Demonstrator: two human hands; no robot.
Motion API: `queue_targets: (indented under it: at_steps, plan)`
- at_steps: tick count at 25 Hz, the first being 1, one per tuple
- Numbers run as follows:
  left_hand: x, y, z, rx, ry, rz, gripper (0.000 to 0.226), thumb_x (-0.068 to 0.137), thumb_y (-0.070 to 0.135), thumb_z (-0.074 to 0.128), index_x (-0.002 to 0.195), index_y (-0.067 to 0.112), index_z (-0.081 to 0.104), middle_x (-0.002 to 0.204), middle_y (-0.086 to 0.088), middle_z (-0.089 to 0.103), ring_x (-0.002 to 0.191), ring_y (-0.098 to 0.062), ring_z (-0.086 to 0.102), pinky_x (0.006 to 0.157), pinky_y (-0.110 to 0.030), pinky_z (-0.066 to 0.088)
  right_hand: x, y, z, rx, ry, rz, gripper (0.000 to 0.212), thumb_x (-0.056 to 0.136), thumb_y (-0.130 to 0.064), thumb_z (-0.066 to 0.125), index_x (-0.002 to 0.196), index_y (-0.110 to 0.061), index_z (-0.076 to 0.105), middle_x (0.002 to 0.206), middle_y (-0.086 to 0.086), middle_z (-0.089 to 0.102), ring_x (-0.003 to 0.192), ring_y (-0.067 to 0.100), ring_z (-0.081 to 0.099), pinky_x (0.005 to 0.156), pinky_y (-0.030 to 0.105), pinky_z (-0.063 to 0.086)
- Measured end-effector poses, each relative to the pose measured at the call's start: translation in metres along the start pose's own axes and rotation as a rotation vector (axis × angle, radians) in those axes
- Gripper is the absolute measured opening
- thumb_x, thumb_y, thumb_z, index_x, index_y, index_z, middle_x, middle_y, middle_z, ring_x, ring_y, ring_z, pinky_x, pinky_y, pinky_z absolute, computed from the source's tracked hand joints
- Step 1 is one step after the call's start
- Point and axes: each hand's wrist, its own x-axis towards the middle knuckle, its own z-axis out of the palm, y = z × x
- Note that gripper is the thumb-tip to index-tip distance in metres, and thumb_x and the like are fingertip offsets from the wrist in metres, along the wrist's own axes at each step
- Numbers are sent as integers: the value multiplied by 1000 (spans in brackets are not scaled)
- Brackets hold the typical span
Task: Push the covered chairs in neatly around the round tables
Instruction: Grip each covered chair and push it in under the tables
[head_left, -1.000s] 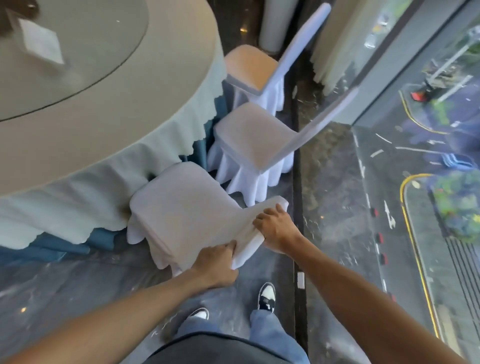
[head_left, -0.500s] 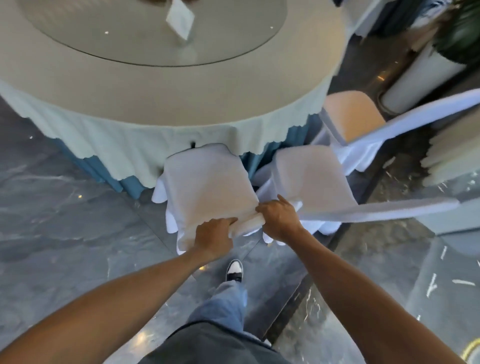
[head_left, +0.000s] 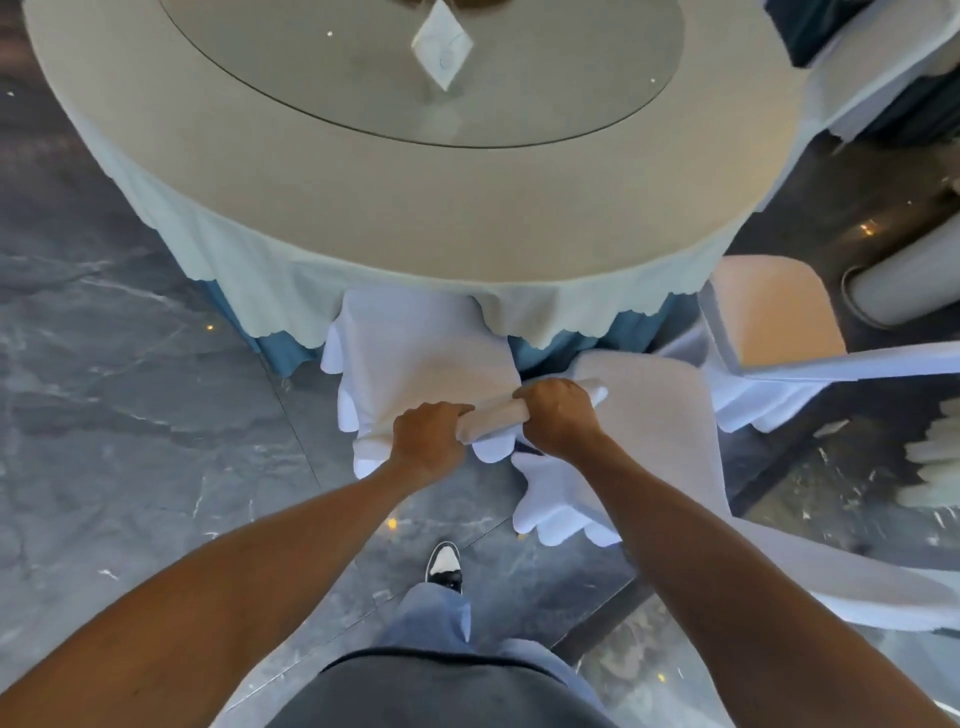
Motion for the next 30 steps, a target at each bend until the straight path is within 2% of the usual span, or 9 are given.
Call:
queue_targets:
  at_steps: [3, 6, 9, 16, 19, 20, 22, 25, 30]
  plan:
    - [7, 4, 6, 1, 40, -20, 42, 72, 17, 61, 107, 39, 67, 80, 3, 71, 79, -29, 66, 61, -29, 39, 6, 8, -4, -10, -23, -25, 27, 79, -22, 69, 106, -23, 70, 100, 1, 71, 92, 23, 66, 84, 31, 49]
    - [7, 11, 10, 26, 49, -27, 48, 72, 17, 62, 113, 40, 67, 86, 2, 73, 82, -30, 67, 66, -31, 41, 4, 19, 0, -49, -10, -87, 28, 81, -24, 68, 109, -20, 69, 100, 3, 71, 90, 24, 66, 81, 30, 48]
    - [2, 20, 12, 0, 61, -60, 42, 71, 16, 61, 107, 36, 69, 84, 1, 72, 83, -30, 66, 67, -32, 45, 1, 27, 0, -49, -15, -99, 32, 79, -25, 70, 110, -20, 68, 99, 3, 71, 89, 25, 66, 80, 32, 49]
    - [-2, 43, 10, 33, 60, -154, 37, 74, 11, 58, 108, 24, 67, 94, -1, 71, 85, -30, 64, 64, -30, 40, -10, 51, -5, 107, 2, -199, 23, 82, -14, 57, 104, -16, 65, 96, 3, 69, 88, 26, 65, 75, 34, 49]
    - [-4, 76, 19, 64, 157, -117, 38, 79, 20, 60, 117, 18, 62, 99, -3, 69, 88, -29, 63, 74, -34, 45, -24, 69, -9, 241, 58, -281, 23, 82, -12, 60, 104, -11, 66, 97, 8, 70, 86, 28, 65, 76, 42, 55]
    - [-3, 90, 23, 101, 178, -98, 43, 79, 25, 61, 121, 17, 59, 102, -4, 68, 90, -29, 63, 79, -35, 45, -29, 78, -11, 277, 76, -301, 23, 83, -12, 61, 105, -10, 67, 99, 9, 71, 88, 29, 66, 77, 45, 56]
    - [0, 120, 33, 199, 196, -69, 56, 80, 36, 62, 131, 16, 51, 116, -7, 64, 104, -31, 59, 91, -41, 42, -46, 103, -20, 326, 22, -249, 35, 89, -21, 59, 123, -16, 63, 122, 6, 67, 107, 26, 63, 92, 43, 52]
    - [1, 177, 51, 161, 142, 15, 76, 86, 45, 56, 149, 14, 31, 147, -11, 43, 136, -34, 36, 112, -52, 19, -81, 166, -29, 293, -1, -151, 48, 93, -30, 60, 138, -18, 52, 142, 7, 54, 127, 26, 51, 107, 41, 40]
    - [-9, 292, 106, -18, -70, 204, 91, 86, 66, 50, 155, 20, 13, 161, -8, 20, 149, -29, 14, 119, -54, 10, -158, 291, -20, 236, 149, 28, 64, 92, -46, 58, 147, -18, 41, 155, 12, 37, 143, 32, 32, 117, 47, 26]
